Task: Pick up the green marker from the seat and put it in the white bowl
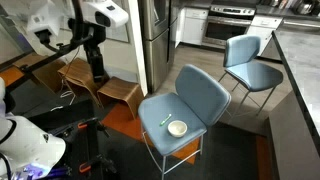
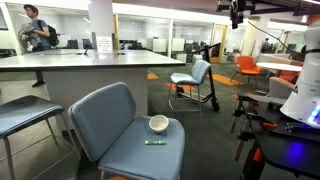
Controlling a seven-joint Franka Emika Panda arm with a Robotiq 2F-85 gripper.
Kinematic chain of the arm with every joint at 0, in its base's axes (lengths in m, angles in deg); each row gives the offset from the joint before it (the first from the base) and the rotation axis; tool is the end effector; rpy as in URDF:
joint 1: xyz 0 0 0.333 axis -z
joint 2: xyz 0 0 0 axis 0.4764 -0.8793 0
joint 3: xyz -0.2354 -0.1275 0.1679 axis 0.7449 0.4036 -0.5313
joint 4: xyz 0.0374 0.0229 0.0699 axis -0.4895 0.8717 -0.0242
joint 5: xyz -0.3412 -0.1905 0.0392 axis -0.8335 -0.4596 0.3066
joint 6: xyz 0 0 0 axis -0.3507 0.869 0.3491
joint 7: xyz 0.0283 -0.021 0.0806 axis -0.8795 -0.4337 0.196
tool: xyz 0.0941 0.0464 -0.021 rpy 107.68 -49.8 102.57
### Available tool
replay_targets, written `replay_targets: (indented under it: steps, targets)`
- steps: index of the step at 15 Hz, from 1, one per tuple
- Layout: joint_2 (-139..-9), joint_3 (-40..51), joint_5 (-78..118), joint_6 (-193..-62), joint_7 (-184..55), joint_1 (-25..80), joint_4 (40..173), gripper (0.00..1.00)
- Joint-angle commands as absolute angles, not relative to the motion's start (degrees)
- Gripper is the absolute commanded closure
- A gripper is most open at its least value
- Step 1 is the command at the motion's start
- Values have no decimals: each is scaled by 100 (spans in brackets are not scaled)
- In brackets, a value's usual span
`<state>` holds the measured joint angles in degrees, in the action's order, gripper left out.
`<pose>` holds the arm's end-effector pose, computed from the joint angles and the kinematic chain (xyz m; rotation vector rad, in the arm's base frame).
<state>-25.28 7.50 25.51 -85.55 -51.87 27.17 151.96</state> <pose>0.3534 -0.0273 0.4991 -3.0028 -0.1078 0.3169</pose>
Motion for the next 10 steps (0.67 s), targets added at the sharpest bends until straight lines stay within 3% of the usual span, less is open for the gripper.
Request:
replay_targets:
  steps: [1, 10]
  targets:
    - [-2536, 679, 2582, -8542, -5150, 2806, 15186, 0]
    - [-2774, 621, 2524, -8920, -4986, 2721, 15223, 0]
